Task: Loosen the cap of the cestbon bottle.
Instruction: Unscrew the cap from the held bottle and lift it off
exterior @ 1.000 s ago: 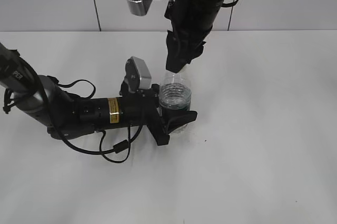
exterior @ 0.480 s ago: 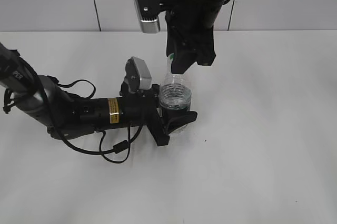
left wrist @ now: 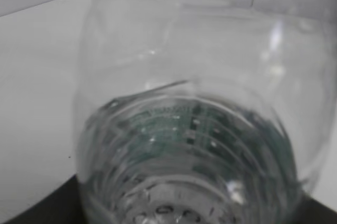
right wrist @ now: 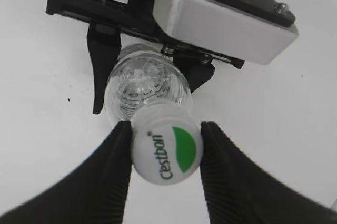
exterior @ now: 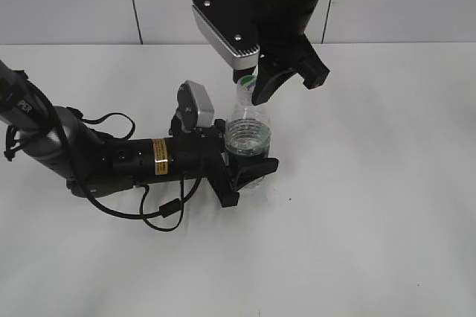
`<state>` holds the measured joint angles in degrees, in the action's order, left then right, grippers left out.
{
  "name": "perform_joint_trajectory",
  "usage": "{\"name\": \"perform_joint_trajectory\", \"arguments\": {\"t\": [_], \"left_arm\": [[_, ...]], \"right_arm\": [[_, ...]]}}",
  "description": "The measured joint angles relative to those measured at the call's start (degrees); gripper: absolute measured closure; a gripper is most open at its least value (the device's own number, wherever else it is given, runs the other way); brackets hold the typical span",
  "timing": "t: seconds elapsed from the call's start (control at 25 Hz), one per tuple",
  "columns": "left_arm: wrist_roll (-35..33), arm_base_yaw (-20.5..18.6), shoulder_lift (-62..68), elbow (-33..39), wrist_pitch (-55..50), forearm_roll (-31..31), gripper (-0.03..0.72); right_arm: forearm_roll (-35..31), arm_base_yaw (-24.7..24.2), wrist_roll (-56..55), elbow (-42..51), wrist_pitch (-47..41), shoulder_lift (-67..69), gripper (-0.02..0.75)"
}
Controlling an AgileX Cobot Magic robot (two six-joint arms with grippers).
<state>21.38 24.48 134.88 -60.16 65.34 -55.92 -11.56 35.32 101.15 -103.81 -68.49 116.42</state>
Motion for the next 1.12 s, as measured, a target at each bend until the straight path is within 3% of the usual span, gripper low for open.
{"name": "perform_joint_trajectory", "arguments": {"t": [0.36,0.68,1.12], "left_arm": [[0.00,0.00,0.00,0.00,0.00,0.00,0.282],[0.00,0.00,0.00,0.00,0.00,-0.18,0.282],[0.86,0.00,0.00,0.00,0.00,0.28,0.282]], "right_arm": [[0.05,0.00,2.76,0.00,0.00,0.00,0.437],[-0.60,0.00,-1.23,0.00,0.00,0.00,0.429],[-2.99,0.00,-9.98,0.00,-0.10,0.00,0.284]]}}
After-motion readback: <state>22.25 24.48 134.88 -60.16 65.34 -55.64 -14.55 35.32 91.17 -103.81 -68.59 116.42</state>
